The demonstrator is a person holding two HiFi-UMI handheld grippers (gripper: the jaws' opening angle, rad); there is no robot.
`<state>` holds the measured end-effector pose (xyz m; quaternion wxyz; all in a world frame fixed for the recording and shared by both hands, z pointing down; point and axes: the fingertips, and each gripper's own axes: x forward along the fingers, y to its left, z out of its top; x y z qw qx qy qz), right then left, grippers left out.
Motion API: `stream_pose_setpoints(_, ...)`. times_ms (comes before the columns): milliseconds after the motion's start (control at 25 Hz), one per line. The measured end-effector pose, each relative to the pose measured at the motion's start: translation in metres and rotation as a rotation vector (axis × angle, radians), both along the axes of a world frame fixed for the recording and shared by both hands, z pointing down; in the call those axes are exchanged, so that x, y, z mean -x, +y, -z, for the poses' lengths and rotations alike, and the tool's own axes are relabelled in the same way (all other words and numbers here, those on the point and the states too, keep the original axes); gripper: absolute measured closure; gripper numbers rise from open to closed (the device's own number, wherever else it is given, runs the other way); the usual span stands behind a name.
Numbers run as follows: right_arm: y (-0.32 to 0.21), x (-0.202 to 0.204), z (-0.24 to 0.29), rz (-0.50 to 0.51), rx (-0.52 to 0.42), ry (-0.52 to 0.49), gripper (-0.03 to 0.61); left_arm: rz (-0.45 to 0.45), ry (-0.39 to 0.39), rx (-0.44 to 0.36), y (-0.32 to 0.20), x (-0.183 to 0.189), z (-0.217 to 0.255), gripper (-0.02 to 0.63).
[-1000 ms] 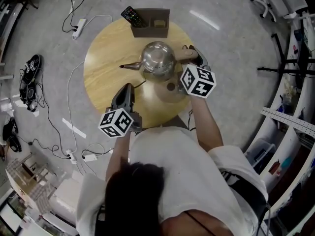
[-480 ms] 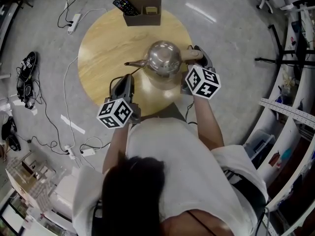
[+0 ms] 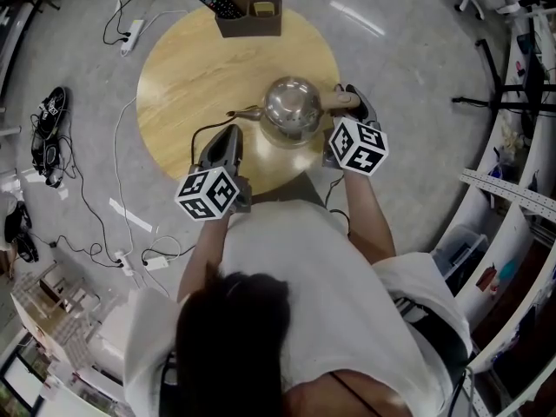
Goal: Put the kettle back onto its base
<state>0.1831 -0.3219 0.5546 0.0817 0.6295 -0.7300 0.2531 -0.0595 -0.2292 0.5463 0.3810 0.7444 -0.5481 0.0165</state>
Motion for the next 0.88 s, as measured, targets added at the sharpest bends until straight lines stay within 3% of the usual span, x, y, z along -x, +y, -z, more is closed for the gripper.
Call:
stream_pose_setpoints(400,0.014,-0.001,-0.023,-0.025,0.029,-0.037,0.471,-0.02,-0.031,0.021,0.012,0.005,-0.007,0.579)
stream_pose_setpoints(880,0.028,-0.003,-0.032,-0.011,0.01,-0.011,0.471,-0.012,-0.038,0.023,0.016,0.013,-0.009,0.578)
